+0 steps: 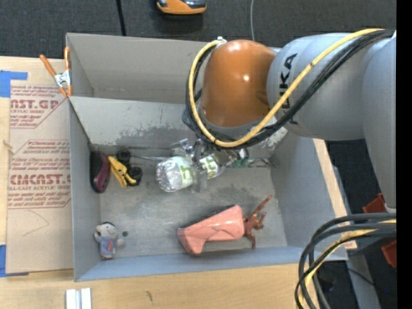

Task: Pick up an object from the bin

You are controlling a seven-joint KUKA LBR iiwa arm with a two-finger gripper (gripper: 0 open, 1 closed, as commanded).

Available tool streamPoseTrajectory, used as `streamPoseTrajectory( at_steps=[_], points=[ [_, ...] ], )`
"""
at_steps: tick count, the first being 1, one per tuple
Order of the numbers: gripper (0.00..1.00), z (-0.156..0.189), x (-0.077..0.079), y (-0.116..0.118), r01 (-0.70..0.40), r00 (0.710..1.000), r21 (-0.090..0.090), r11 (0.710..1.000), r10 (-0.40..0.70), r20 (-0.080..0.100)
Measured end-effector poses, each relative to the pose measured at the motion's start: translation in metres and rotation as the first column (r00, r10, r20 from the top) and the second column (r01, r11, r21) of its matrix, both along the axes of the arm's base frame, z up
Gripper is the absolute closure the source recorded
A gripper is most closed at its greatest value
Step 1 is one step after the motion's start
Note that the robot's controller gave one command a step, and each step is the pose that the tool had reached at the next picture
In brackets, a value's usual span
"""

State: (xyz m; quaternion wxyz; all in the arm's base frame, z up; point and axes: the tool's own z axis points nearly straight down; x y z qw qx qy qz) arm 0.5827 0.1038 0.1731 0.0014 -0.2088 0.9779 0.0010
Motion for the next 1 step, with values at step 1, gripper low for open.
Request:
streamPoseTrajectory(
  at_steps=[1],
  points=[
    [1.00, 0.0510, 0.0030, -0.0070, 0.009, 1.000, -0.002, 1.000, -0.009, -0.006]
  ],
)
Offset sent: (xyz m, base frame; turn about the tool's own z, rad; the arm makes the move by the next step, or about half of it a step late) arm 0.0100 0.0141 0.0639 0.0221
